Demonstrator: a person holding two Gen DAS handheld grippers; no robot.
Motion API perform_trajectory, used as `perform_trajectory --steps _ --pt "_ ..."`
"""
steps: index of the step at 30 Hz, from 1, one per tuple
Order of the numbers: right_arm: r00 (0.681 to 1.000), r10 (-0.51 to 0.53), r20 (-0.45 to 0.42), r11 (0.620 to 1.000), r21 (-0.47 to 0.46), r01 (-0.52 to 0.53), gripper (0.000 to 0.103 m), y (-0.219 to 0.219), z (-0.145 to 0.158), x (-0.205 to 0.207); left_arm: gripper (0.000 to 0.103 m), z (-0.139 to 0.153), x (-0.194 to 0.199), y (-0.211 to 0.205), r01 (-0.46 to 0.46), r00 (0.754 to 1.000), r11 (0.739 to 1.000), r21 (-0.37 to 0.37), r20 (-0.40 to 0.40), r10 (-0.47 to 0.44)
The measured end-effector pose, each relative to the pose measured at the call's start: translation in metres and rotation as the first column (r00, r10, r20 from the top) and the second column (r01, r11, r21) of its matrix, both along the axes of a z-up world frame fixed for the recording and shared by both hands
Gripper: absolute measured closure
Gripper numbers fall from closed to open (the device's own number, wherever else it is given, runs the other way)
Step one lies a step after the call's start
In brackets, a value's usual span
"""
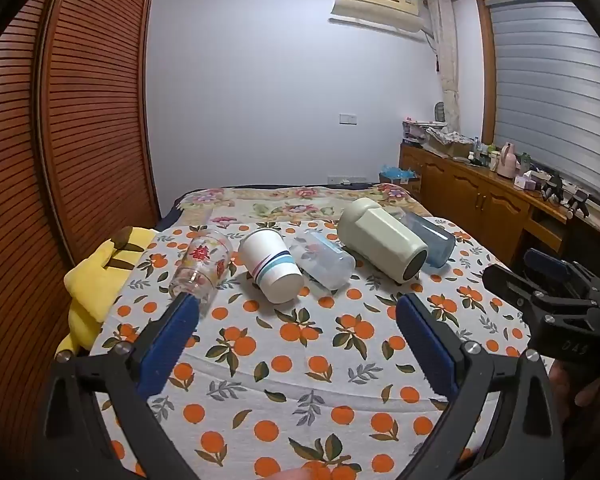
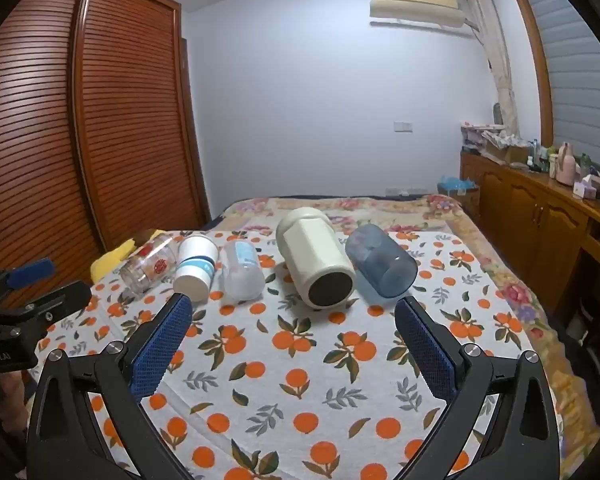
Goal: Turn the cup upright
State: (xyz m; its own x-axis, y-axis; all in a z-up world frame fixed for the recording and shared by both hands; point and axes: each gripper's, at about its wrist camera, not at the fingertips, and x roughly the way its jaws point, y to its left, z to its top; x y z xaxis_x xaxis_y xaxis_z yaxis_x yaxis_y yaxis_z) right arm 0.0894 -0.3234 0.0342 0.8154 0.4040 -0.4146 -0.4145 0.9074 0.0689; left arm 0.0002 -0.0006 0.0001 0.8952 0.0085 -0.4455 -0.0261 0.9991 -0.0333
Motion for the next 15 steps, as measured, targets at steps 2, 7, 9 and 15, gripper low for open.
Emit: perform_trajectory --steps 2,7,9,15 --pt "1.000 -0.003 0.004 1.000 0.003 0.003 0.000 -0.0002 0.0002 0.0000 0.003 -0.0001 0.0001 0.0000 0.000 1.000 1.000 -0.001 0.001 0.000" --pt "1.000 -0.006 0.007 1.000 0.002 0.006 0.000 -0.0003 -0.0002 -0.0010 0.003 -0.0002 0.0012 0.0002 0.000 1.000 1.000 -0.005 0.002 0.000" --pt "1.000 -0.006 0.006 1.000 0.003 0.006 0.000 -0.0005 -0.0011 -0.0031 0.003 -0.0003 0.0002 -0.0005 0.001 1.000 1.000 0.002 0.004 -0.001" --pt "1.000 -0.005 -0.002 1.000 0.006 0.005 0.000 -0.0004 -0.0005 0.0000 0.003 -0.0024 0.0025 -0.0010 0.004 1.000 1.000 0.002 0.002 -0.004"
